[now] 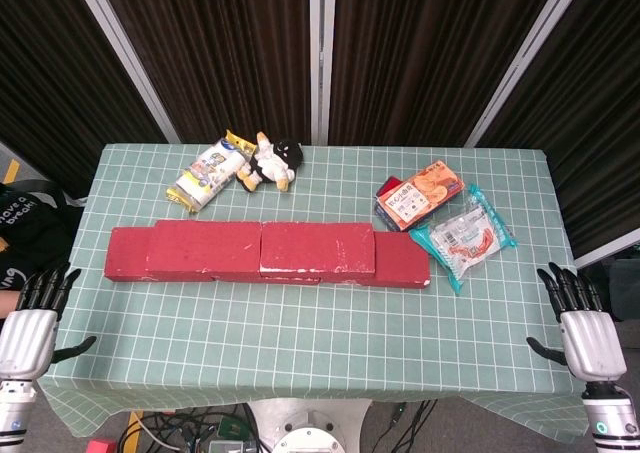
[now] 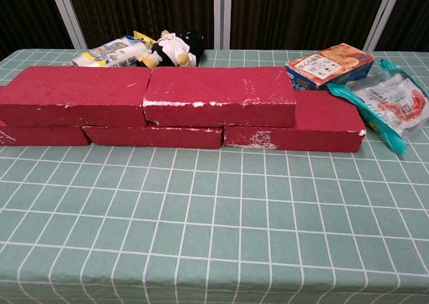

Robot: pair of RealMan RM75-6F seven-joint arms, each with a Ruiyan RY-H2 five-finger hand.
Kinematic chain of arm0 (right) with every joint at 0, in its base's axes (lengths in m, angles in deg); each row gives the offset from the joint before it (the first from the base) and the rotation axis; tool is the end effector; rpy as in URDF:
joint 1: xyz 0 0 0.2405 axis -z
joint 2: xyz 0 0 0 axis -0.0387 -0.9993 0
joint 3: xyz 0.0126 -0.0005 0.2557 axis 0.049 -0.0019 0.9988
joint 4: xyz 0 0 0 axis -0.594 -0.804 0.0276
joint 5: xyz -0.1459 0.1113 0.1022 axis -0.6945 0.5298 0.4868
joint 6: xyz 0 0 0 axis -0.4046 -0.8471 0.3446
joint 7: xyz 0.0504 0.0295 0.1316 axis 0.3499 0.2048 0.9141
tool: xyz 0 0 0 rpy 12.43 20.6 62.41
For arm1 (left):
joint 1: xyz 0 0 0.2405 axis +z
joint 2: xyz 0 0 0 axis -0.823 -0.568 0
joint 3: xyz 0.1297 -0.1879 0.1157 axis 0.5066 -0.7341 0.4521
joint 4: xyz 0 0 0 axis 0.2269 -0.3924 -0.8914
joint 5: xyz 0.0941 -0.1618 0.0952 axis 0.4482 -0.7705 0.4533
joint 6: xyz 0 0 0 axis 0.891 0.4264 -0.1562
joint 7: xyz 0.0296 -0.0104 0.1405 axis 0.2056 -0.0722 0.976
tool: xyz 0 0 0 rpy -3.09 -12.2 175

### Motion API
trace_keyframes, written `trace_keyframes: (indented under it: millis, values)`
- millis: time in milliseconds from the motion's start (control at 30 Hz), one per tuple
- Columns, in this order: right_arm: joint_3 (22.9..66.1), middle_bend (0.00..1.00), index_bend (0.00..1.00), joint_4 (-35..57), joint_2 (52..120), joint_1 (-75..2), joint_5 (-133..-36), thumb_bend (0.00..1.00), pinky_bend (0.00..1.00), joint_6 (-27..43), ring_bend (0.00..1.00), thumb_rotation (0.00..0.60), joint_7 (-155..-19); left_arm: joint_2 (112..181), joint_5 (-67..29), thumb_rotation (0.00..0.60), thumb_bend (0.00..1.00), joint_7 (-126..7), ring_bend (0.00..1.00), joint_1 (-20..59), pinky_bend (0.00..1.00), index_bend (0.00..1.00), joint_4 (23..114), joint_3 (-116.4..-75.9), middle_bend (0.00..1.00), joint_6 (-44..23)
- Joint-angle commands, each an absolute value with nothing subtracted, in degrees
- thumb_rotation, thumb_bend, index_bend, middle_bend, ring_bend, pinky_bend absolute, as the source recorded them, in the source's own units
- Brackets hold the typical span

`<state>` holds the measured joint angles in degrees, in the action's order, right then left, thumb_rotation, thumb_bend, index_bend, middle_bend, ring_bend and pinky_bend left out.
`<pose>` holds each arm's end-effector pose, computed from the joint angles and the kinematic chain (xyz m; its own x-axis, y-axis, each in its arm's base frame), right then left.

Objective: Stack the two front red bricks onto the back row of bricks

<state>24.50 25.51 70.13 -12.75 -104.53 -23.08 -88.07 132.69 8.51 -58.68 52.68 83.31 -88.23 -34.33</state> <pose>-0.3151 -0.1673 0.1462 0.4238 -0.0066 0.9057 -0.9047 -0.0518 0.4229 -0.3203 0.1603 0.1348 0.4112 0.0078 0.9115 0.9114 -0.0168 -0.4111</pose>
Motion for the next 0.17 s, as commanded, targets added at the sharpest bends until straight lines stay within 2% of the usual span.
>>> trace_keyframes:
  millis: [33, 167]
  values:
    - [25.05, 0.0, 0.0, 24.0, 71.39, -11.13, -106.28, 0.0, 0.0, -23.71, 0.0, 0.6, -85.68, 133.11, 8.47, 0.6, 0.0, -58.87, 0.0, 52.82, 0.0, 0.06, 82.9, -88.26, 0.0, -34.5]
    - [26.31, 0.0, 0.0, 23.5, 71.9, -10.55, -107.39, 0.0, 0.0, -23.22, 0.0, 0.6, -86.5, 133.53, 8.33, 0.6, 0.0, -59.24, 0.0, 52.91, 0.0, 0.06, 82.34, -88.52, 0.0, -34.78]
